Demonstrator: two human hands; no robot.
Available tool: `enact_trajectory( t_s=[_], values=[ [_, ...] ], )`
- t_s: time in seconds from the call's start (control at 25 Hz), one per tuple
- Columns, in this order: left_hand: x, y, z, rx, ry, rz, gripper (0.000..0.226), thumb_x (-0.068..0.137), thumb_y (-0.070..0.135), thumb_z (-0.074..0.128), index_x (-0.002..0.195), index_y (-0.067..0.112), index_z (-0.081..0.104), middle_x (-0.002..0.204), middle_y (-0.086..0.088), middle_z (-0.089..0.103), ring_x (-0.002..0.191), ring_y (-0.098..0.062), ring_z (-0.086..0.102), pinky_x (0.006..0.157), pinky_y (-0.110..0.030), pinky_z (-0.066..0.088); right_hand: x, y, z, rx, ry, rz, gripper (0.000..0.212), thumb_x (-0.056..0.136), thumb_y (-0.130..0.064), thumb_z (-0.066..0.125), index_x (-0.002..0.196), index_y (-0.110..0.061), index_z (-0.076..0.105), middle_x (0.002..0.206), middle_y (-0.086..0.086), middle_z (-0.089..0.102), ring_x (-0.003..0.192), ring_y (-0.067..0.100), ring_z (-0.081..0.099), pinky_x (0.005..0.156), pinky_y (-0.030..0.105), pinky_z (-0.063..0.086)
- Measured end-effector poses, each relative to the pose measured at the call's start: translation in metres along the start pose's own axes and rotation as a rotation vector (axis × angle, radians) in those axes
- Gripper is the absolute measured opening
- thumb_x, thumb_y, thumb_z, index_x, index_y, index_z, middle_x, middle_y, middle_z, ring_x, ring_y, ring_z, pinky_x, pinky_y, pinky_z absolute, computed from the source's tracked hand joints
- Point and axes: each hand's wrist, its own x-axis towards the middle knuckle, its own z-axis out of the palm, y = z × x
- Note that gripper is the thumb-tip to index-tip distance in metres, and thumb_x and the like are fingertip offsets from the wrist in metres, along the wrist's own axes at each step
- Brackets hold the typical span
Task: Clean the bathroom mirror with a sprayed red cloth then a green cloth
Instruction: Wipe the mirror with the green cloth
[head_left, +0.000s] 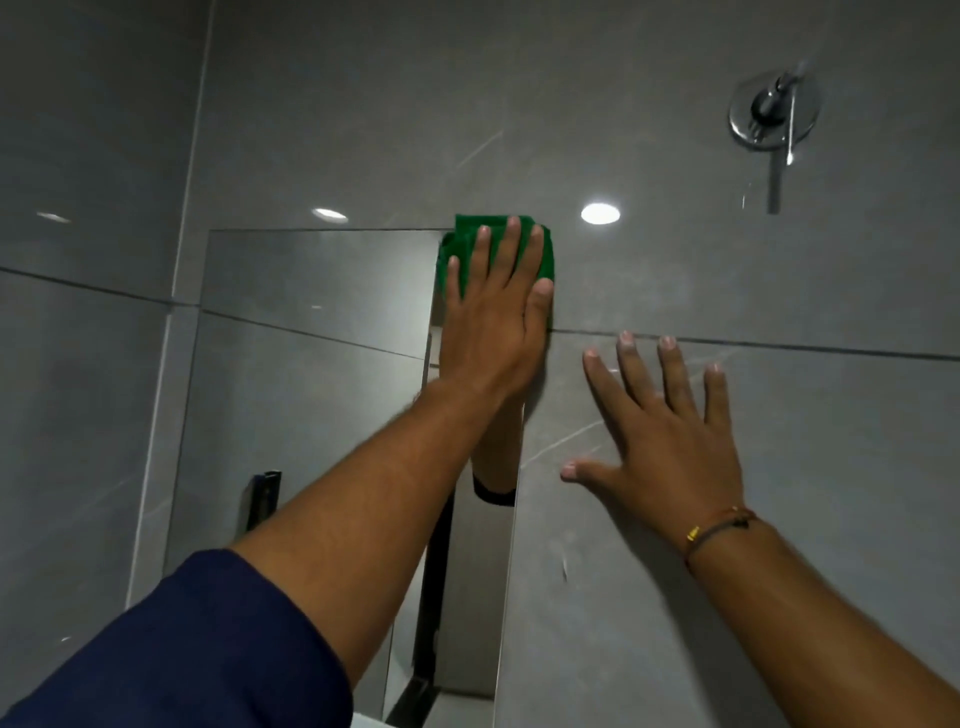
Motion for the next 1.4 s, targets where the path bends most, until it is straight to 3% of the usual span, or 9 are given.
enact_trajectory(
  t_s=[0.24, 0.48, 0.56, 0.76, 0.88, 1.0, 1.12, 1.24, 1.4],
  values=[
    [0.016, -0.032, -0.009, 0.176, -0.027, 0.133, 0.06, 0.11, 0.047, 0.023, 0.167, 0.037, 0.005, 0.178, 0.005, 0.002, 0.164, -0.023, -0.006, 0.131, -0.059, 0.001, -0.001, 0.002, 0.005, -0.013, 0.026, -0.005, 0.124, 0.067, -0.096, 0.052, 0.166, -0.041, 0.0, 0.173, -0.002, -0.002, 0.16, 0.032, -0.008, 0.126, 0.066, 0.004],
    [0.039, -0.171, -0.055, 0.146, 0.048, -0.153, 0.058, 0.11, 0.043, 0.019, 0.167, 0.035, 0.012, 0.177, 0.002, 0.01, 0.164, -0.026, -0.001, 0.128, -0.056, 0.001, 0.002, 0.002, 0.01, -0.034, 0.028, -0.022, 0.121, 0.065, -0.1, 0.033, 0.166, -0.041, 0.0, 0.173, 0.001, 0.001, 0.16, 0.035, -0.003, 0.124, 0.069, 0.007],
    [0.04, -0.225, -0.072, 0.114, 0.072, -0.288, 0.059, 0.109, 0.042, 0.018, 0.167, 0.031, 0.014, 0.177, -0.003, 0.01, 0.163, -0.032, 0.0, 0.13, -0.059, 0.004, 0.004, 0.001, 0.01, -0.029, 0.032, -0.02, 0.12, 0.065, -0.101, 0.028, 0.165, -0.042, 0.0, 0.174, 0.002, 0.002, 0.16, 0.035, -0.004, 0.124, 0.067, 0.003],
    [0.027, -0.318, -0.097, 0.05, 0.133, -0.549, 0.061, 0.112, 0.041, 0.022, 0.168, 0.017, 0.016, 0.176, -0.018, 0.012, 0.162, -0.037, 0.007, 0.132, -0.048, 0.004, 0.005, -0.002, 0.013, -0.005, 0.031, -0.027, 0.118, 0.067, -0.102, 0.026, 0.165, -0.042, -0.003, 0.174, 0.004, 0.0, 0.159, 0.034, -0.009, 0.124, 0.064, -0.004],
    [0.007, -0.318, -0.096, -0.03, 0.174, -0.835, 0.06, 0.113, 0.04, 0.018, 0.168, 0.02, 0.01, 0.177, -0.013, 0.007, 0.163, -0.036, 0.003, 0.132, -0.048, 0.002, 0.005, -0.002, 0.015, 0.004, 0.049, -0.031, 0.118, 0.068, -0.102, 0.025, 0.165, -0.042, 0.0, 0.175, 0.005, 0.004, 0.16, 0.032, -0.007, 0.124, 0.058, -0.007],
    [0.003, -0.233, -0.069, -0.079, 0.286, -0.966, 0.06, 0.112, 0.037, 0.017, 0.168, 0.021, 0.005, 0.178, -0.009, 0.004, 0.163, -0.034, 0.001, 0.13, -0.055, 0.003, 0.006, -0.002, 0.015, -0.002, 0.046, -0.031, 0.12, 0.066, -0.102, 0.026, 0.166, -0.04, -0.001, 0.174, 0.005, 0.003, 0.159, 0.031, -0.01, 0.124, 0.061, -0.006],
    [-0.002, -0.112, -0.032, -0.061, 0.266, -0.787, 0.061, 0.112, 0.038, 0.016, 0.168, 0.023, -0.001, 0.178, -0.007, -0.001, 0.164, -0.032, -0.003, 0.13, -0.056, 0.0, 0.006, -0.005, 0.015, -0.01, 0.027, -0.023, 0.121, 0.068, -0.102, 0.029, 0.166, -0.038, -0.005, 0.174, 0.004, -0.003, 0.159, 0.036, -0.012, 0.123, 0.069, -0.002],
    [-0.014, -0.025, 0.003, 0.023, 0.139, -0.373, 0.061, 0.112, 0.037, 0.016, 0.167, 0.026, -0.009, 0.177, -0.004, -0.013, 0.163, -0.028, -0.014, 0.131, -0.053, -0.006, -0.002, -0.001, 0.013, -0.008, 0.03, -0.016, 0.121, 0.071, -0.099, 0.031, 0.167, -0.034, -0.001, 0.174, 0.004, 0.002, 0.16, 0.035, -0.007, 0.125, 0.066, 0.002],
    [-0.068, -0.03, 0.005, 0.197, -0.134, 0.337, 0.064, 0.111, 0.04, 0.024, 0.167, 0.03, -0.006, 0.178, -0.004, -0.007, 0.163, -0.027, -0.011, 0.131, -0.059, 0.004, -0.012, 0.004, 0.015, 0.008, 0.034, -0.01, 0.121, 0.072, -0.097, 0.033, 0.167, -0.03, 0.001, 0.175, 0.006, 0.006, 0.16, 0.033, -0.001, 0.127, 0.06, 0.004]
  ],
)
